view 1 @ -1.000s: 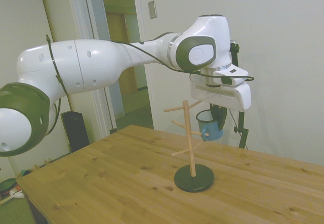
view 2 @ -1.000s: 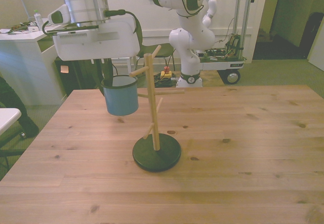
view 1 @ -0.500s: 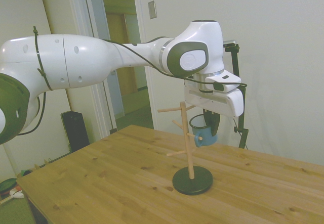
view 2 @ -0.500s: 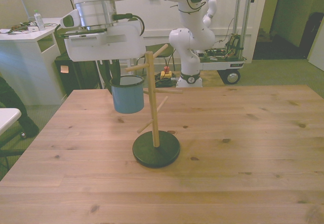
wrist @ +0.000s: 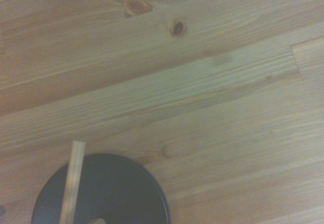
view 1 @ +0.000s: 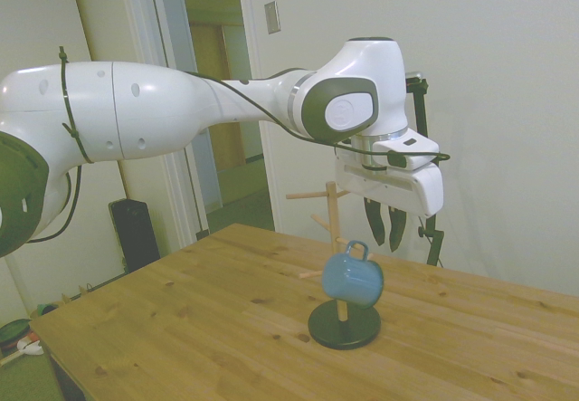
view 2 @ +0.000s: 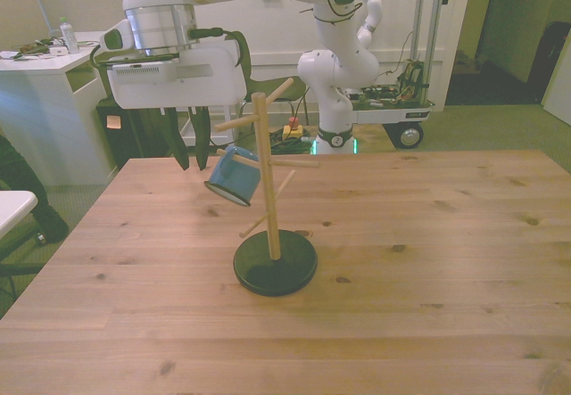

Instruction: Hang the mug

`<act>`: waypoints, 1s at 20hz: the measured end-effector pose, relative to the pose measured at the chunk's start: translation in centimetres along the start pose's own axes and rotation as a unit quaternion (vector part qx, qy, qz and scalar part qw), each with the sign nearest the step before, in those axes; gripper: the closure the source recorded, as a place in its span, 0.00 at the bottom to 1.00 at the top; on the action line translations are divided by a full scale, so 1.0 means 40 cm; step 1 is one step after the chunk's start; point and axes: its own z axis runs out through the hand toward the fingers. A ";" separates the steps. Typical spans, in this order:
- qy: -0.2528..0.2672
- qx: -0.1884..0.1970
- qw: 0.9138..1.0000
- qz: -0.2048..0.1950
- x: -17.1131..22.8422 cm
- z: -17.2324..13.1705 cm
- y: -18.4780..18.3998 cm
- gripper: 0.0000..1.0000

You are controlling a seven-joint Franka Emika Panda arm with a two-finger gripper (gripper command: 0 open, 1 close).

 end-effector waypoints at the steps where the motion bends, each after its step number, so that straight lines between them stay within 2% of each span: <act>1: 0.000 0.000 1.000 0.001 0.001 0.002 0.002 0.00; 9: 0.004 0.003 1.000 0.013 0.021 -0.004 0.039 0.00; 16: 0.008 0.008 0.999 0.033 0.086 -0.033 0.194 0.00; 20: 0.009 0.018 1.000 0.023 0.052 -0.050 0.284 0.00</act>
